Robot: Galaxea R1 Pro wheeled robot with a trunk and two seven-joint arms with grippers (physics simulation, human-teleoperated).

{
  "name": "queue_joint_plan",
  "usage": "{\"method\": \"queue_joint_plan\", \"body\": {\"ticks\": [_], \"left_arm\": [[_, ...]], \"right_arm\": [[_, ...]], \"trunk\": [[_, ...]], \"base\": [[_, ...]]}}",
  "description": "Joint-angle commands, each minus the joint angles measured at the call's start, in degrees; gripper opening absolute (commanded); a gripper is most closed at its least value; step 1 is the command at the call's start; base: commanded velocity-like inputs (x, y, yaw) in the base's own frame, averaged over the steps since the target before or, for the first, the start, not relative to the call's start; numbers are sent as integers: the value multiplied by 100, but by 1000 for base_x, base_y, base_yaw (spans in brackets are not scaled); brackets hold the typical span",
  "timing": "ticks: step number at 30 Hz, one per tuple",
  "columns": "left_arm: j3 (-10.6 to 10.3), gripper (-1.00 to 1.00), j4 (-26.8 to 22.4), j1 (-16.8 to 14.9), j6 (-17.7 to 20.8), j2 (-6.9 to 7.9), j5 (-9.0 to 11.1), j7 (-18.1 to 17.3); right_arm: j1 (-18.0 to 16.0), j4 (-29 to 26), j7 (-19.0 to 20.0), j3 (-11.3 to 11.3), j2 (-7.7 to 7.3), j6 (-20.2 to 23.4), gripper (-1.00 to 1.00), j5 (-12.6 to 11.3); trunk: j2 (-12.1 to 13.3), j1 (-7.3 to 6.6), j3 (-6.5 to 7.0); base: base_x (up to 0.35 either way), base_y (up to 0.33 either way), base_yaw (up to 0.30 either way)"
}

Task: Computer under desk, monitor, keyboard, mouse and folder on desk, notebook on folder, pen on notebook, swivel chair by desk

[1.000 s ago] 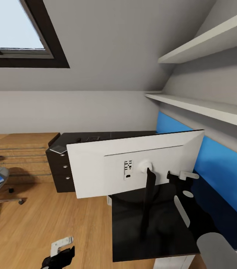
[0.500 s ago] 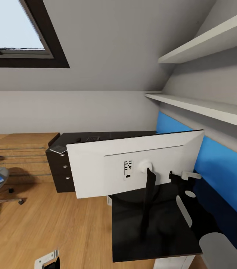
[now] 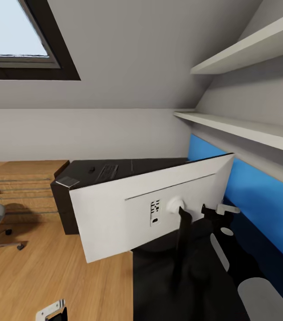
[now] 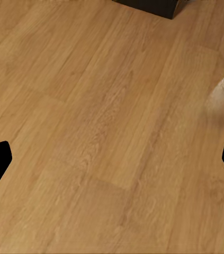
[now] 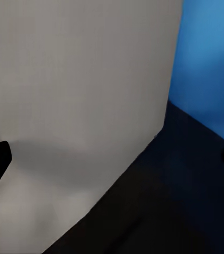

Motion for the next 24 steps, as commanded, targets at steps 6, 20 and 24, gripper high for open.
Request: {"method": "queue_joint_plan", "body": {"ticks": [6, 20, 24], "left_arm": [[-35, 100, -4, -2, -33, 9, 54, 37], [-29, 100, 15, -1, -7, 9, 62, 58], [-22, 100, 139, -2, -2, 9, 68, 61]], "right_arm": [[-3, -12, -19, 9, -3, 31, 100, -21], [-3, -10, -9, 9, -5, 31, 100, -17], [-3, -10, -9, 9, -5, 31, 100, -17]], "trunk": [[-4, 3, -7], [-4, 3, -7], [-4, 3, -7]], "base": [[230, 0, 0], [83, 57, 0], [67, 129, 0]]}}
